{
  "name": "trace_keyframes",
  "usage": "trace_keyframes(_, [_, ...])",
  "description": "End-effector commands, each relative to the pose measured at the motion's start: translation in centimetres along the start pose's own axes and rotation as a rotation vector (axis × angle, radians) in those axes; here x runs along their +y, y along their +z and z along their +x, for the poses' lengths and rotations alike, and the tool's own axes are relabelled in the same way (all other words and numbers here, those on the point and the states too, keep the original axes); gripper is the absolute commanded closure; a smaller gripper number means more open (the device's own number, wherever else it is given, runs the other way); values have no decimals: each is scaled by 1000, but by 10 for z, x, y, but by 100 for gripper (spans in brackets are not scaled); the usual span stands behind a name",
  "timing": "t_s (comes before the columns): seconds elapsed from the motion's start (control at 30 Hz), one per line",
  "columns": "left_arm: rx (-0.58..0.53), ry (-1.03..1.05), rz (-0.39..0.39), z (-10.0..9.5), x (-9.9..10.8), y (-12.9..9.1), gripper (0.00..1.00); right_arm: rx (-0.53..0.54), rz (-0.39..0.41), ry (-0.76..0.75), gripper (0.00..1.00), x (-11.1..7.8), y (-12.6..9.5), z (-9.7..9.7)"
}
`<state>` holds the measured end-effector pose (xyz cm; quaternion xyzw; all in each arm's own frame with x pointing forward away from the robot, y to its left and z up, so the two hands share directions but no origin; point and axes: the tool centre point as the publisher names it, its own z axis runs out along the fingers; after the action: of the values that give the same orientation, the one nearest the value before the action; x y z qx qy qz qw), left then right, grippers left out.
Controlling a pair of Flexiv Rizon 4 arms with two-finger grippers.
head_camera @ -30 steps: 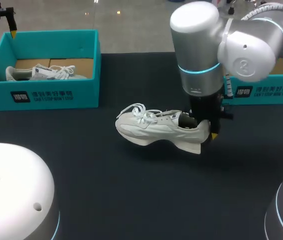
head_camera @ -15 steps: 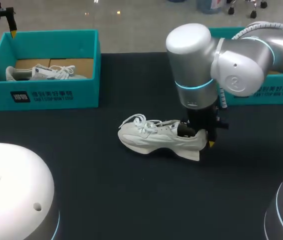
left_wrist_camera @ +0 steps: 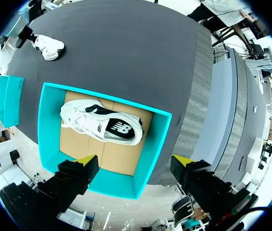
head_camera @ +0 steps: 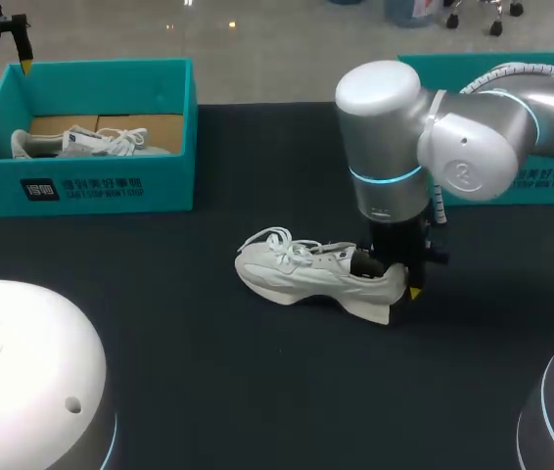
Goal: Take the shoe out of the shoebox, open the shoe tongue, remove and reinsert the insole, then place the shoe into the shoebox
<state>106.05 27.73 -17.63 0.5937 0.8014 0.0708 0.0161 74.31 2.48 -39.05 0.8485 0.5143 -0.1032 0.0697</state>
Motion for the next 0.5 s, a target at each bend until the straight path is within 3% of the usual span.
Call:
trace_keyframes(0.03, [2, 0, -2, 0, -1, 0, 0, 15, -22, 235, 32, -8, -9, -4])
trace_keyframes(0.07, [2, 0, -2, 0, -1, 0, 0, 18, -31, 229, 5, -9, -14, -5])
trace_keyframes(0.1, [2, 0, -2, 0, -1, 0, 0, 23, -33, 224, 0, -10, -17, -5])
trace_keyframes(0.33, [2, 0, -2, 0, -1, 0, 0, 99, -50, 181, 0, -23, -53, -12])
trace_keyframes(0.5, [2, 0, -2, 0, -1, 0, 0, 193, -76, -4, 0, -28, -78, -12])
